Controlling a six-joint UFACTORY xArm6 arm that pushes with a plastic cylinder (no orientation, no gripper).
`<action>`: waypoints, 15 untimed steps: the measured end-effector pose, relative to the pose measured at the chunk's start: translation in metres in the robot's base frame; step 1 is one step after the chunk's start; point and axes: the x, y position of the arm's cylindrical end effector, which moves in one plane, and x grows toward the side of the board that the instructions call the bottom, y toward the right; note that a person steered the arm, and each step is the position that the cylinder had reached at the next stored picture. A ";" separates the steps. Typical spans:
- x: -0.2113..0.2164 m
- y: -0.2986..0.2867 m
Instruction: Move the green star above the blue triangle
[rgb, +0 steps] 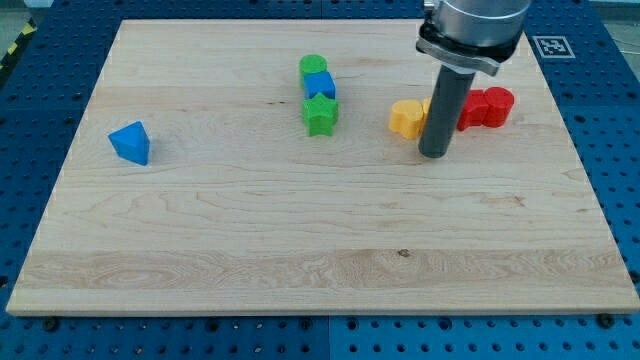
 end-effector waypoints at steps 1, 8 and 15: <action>-0.017 -0.025; -0.052 -0.130; -0.052 -0.170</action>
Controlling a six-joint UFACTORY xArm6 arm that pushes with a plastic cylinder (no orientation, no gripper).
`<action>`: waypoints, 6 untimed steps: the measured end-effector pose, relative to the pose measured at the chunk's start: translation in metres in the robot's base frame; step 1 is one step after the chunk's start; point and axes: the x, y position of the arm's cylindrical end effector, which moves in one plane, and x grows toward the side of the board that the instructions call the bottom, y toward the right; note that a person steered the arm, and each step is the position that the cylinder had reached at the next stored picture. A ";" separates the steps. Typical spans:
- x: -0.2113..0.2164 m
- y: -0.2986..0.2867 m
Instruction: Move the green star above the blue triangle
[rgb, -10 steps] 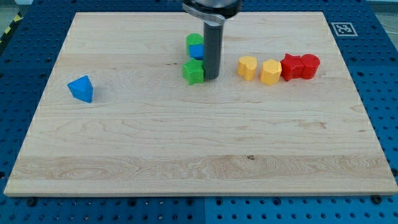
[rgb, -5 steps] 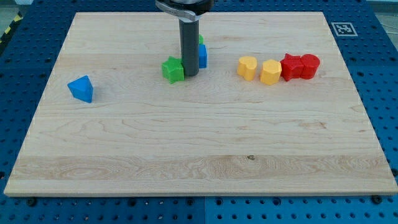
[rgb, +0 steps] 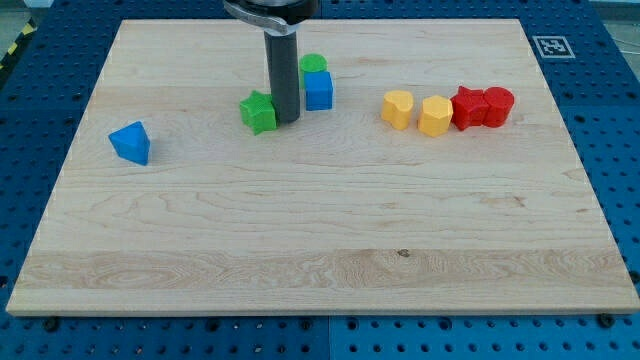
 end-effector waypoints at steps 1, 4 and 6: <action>0.000 -0.005; 0.003 -0.017; 0.003 -0.039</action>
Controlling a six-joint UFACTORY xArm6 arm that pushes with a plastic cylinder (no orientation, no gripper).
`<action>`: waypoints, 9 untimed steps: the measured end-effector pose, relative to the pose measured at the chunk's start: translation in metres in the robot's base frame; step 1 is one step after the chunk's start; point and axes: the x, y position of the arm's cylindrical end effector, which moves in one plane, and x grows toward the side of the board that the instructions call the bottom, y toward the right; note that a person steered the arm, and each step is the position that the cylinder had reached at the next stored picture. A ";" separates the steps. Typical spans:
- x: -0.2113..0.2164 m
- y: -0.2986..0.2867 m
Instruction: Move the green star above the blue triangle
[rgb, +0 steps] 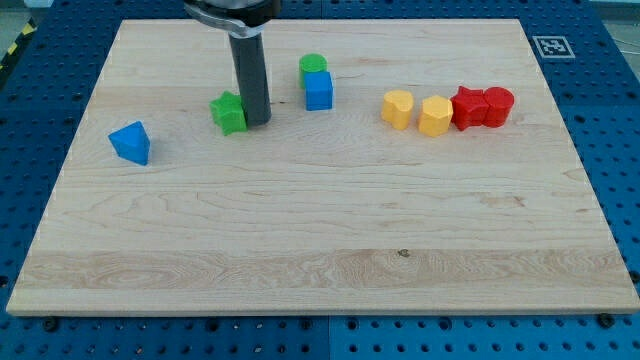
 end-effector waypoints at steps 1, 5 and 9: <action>0.000 -0.013; 0.000 -0.064; -0.019 -0.090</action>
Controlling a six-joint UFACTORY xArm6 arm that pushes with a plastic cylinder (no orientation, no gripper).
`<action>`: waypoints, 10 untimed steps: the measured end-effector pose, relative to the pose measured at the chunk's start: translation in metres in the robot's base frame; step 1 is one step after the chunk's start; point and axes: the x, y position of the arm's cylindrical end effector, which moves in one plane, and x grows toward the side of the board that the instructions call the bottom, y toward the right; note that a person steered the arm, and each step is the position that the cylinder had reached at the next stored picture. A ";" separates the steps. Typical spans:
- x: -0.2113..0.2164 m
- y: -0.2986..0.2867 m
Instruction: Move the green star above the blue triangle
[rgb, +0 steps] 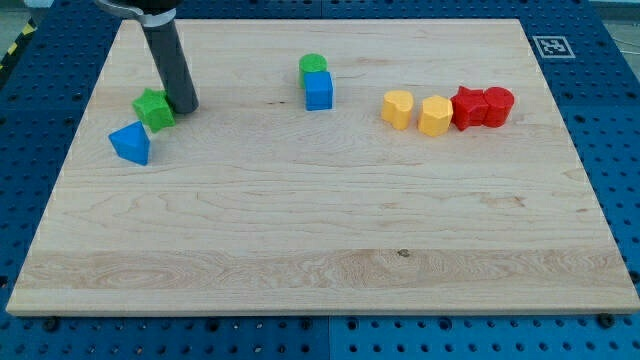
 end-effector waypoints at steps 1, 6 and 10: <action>0.007 -0.005; -0.021 0.013; -0.036 -0.020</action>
